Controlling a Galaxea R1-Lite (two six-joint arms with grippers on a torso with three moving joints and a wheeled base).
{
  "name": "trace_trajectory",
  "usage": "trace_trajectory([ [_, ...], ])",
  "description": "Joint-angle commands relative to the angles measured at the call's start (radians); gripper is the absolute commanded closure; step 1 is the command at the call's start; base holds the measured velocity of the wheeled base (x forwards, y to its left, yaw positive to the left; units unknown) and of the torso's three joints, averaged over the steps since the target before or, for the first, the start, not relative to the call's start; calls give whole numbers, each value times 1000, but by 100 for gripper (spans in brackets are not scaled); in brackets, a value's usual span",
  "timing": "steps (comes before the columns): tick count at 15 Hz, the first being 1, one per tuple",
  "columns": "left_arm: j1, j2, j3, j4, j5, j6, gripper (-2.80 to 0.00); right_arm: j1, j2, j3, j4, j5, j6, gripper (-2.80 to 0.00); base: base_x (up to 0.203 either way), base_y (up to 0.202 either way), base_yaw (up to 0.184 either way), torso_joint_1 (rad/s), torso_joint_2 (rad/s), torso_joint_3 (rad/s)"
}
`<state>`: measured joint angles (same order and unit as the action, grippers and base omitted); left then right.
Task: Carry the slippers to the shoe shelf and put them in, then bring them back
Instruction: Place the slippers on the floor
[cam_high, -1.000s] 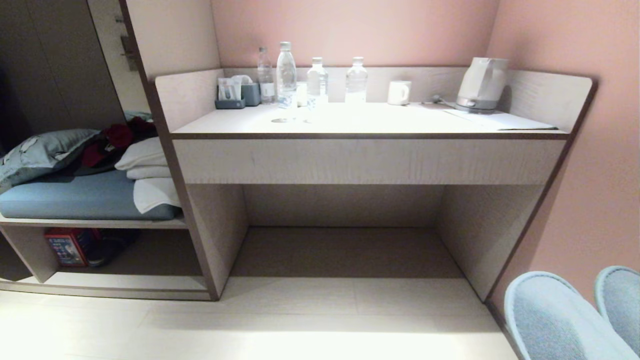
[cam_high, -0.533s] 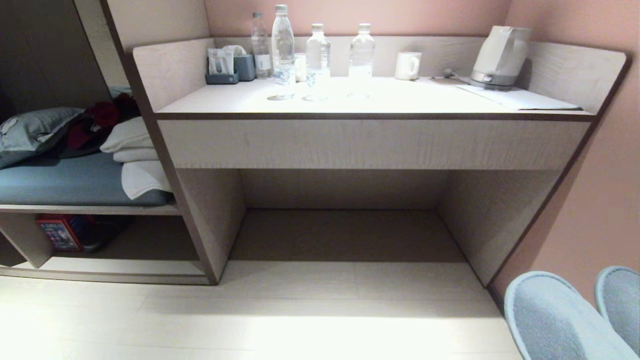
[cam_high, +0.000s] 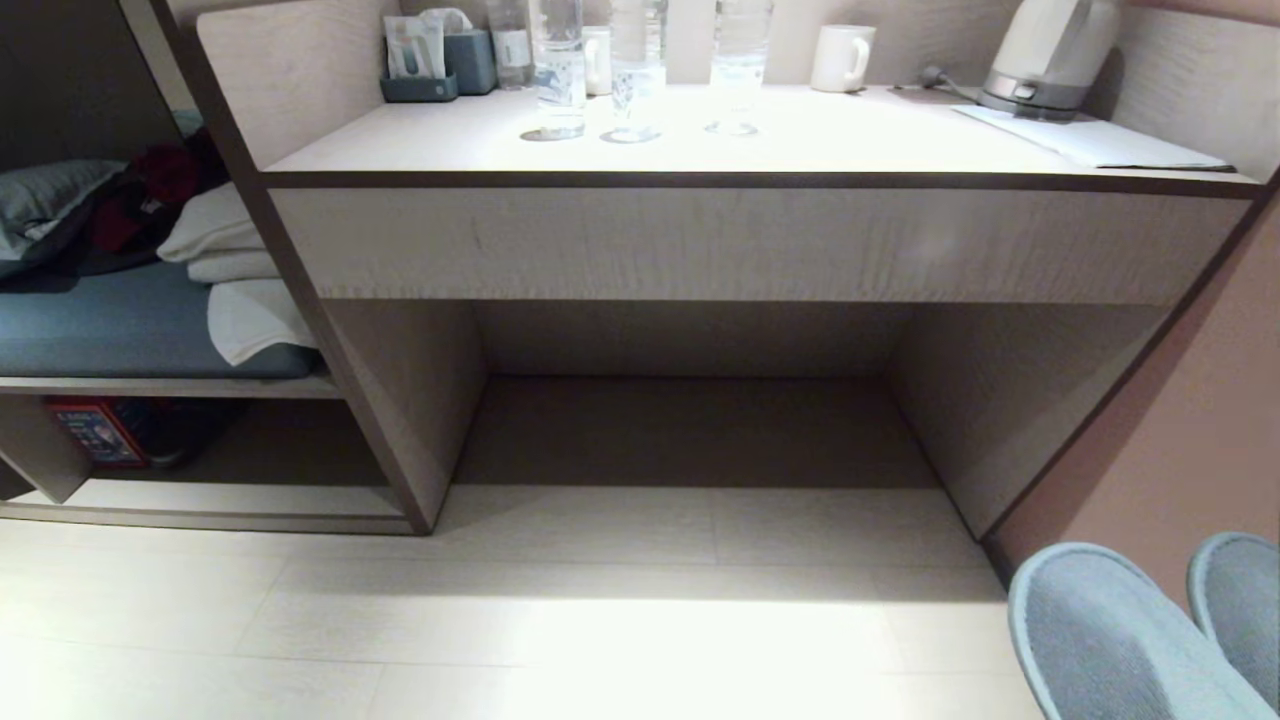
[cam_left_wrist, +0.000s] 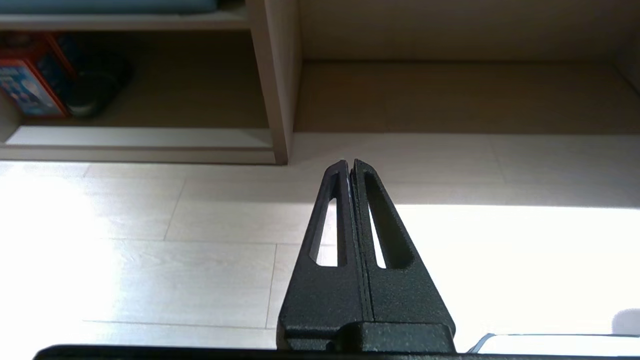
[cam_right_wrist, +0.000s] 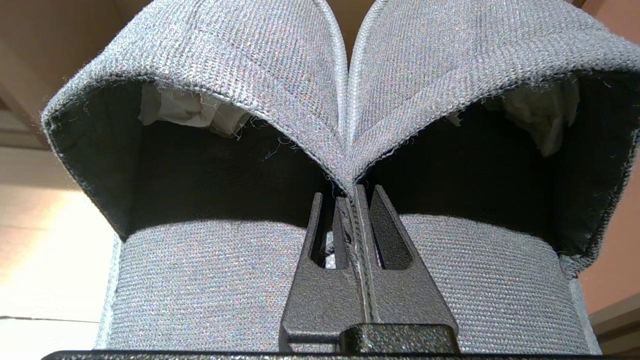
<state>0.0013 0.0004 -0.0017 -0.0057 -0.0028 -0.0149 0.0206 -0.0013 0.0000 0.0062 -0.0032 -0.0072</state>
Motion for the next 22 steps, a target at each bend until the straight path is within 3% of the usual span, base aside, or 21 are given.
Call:
trace_trajectory([
  [1,0,1,0,0,0,-2,0,0,1,0,0,0,0,0,0,0,0,2,4,-204],
  [22,0,1,0,0,1,1,0,1,1,0,0,0,0,0,0,0,0,3,1,-198],
])
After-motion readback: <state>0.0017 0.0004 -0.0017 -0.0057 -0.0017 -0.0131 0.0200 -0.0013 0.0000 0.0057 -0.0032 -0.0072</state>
